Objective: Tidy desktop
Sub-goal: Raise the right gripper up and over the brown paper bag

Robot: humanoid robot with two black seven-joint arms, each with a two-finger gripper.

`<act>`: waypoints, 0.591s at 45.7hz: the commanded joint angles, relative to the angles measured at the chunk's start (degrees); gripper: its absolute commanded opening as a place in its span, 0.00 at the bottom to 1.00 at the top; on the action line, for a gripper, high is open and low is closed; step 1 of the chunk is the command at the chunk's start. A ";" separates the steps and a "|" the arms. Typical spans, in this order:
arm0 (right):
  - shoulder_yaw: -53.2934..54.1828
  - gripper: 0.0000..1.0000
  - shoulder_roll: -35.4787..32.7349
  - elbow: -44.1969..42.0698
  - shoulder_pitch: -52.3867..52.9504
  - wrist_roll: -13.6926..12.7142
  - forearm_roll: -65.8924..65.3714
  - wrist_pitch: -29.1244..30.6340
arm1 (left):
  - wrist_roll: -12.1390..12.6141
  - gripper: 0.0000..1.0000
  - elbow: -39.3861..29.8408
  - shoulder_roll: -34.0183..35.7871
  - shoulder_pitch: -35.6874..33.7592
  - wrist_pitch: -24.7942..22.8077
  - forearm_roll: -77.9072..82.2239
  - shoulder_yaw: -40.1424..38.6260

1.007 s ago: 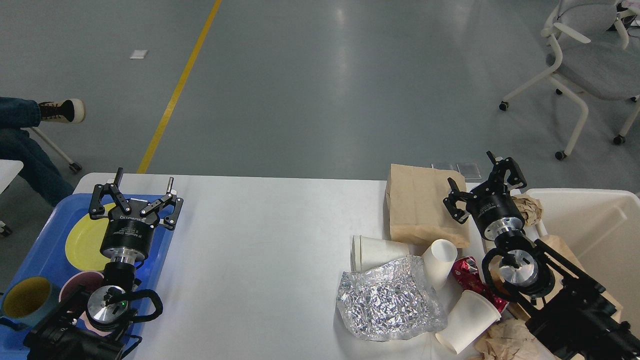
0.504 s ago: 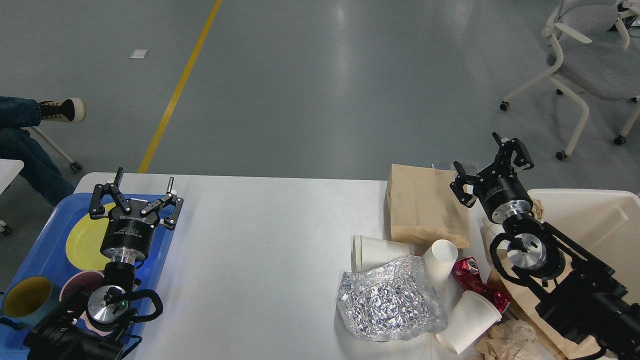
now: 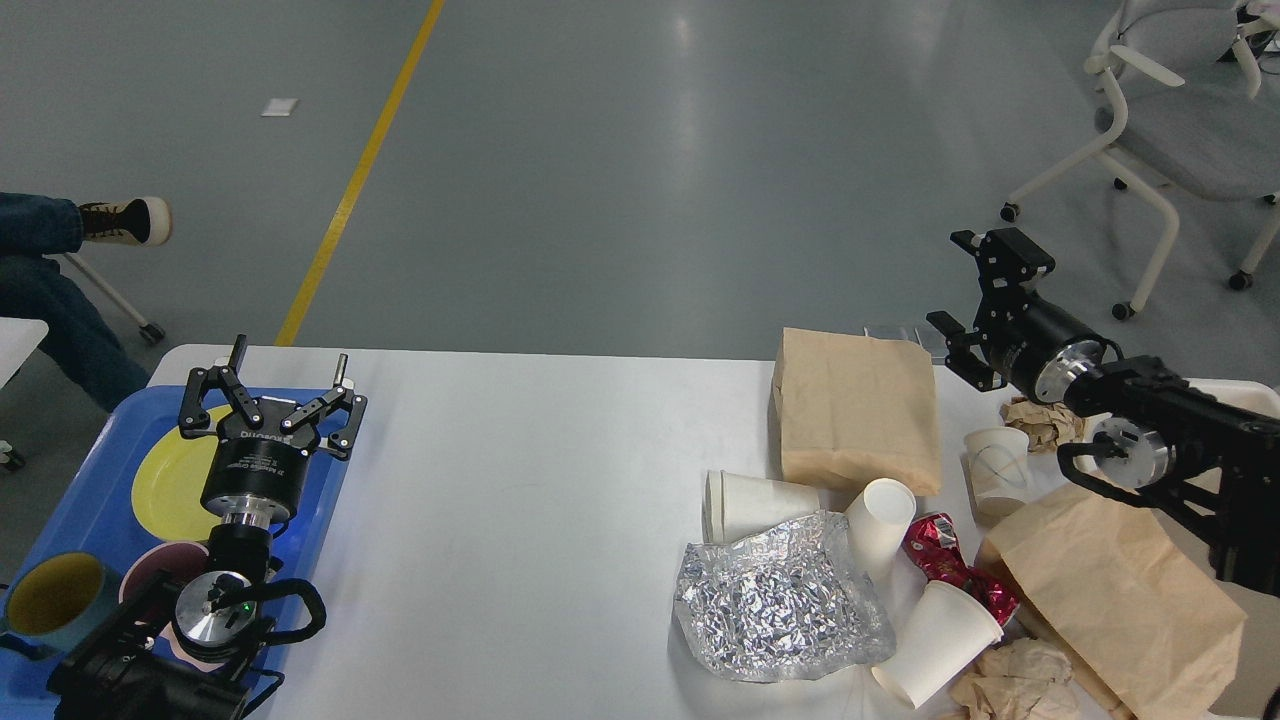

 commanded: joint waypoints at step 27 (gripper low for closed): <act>-75.42 1.00 18.10 9.01 59.05 -0.94 1.48 36.16 | -0.09 0.96 0.00 0.00 -0.03 0.02 0.00 0.02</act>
